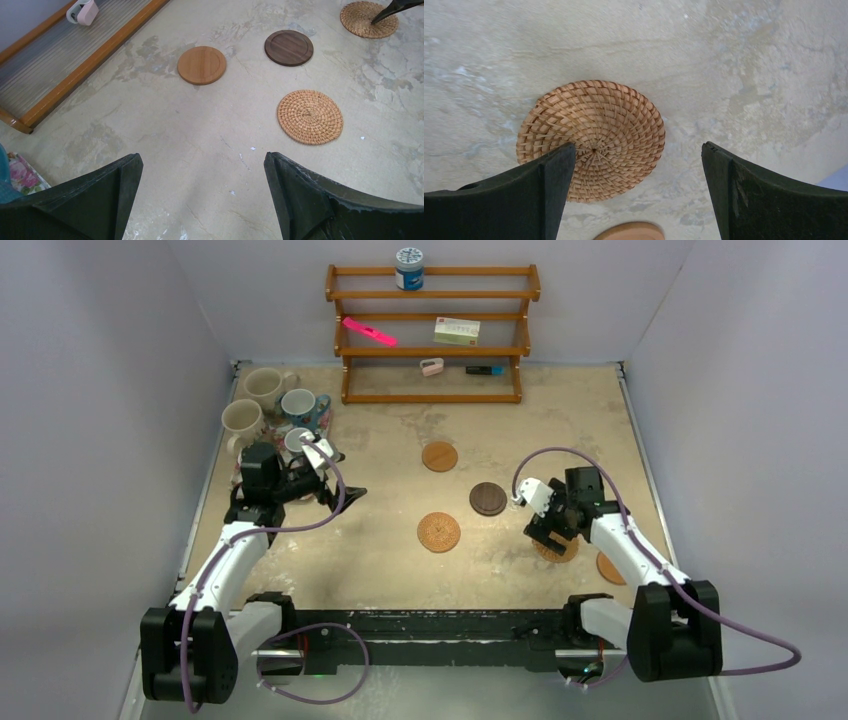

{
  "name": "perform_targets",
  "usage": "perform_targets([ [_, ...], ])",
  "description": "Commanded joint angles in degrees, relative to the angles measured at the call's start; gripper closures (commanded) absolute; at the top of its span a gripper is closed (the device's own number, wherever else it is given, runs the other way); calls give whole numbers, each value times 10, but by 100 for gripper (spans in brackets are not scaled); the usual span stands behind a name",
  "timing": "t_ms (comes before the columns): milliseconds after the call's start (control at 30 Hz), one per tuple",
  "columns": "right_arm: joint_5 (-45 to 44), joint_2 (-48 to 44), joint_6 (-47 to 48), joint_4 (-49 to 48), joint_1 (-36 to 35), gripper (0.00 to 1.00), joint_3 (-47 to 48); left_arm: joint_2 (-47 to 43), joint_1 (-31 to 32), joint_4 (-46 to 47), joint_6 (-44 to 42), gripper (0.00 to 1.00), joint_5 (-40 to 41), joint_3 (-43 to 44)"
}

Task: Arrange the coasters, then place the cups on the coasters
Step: Move the coaster to the center of the board.

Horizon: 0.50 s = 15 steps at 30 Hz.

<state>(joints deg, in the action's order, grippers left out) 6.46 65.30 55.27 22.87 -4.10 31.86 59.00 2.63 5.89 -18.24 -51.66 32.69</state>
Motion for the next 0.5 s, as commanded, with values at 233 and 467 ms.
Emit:
perform_targets([
  [233,79,39,-67,-18,-56,1,-3,2,-2,6,-12,0,-13,24],
  [467,69,42,-105,-40,-104,1,5,3,-2,5,-12,0,-15,24],
])
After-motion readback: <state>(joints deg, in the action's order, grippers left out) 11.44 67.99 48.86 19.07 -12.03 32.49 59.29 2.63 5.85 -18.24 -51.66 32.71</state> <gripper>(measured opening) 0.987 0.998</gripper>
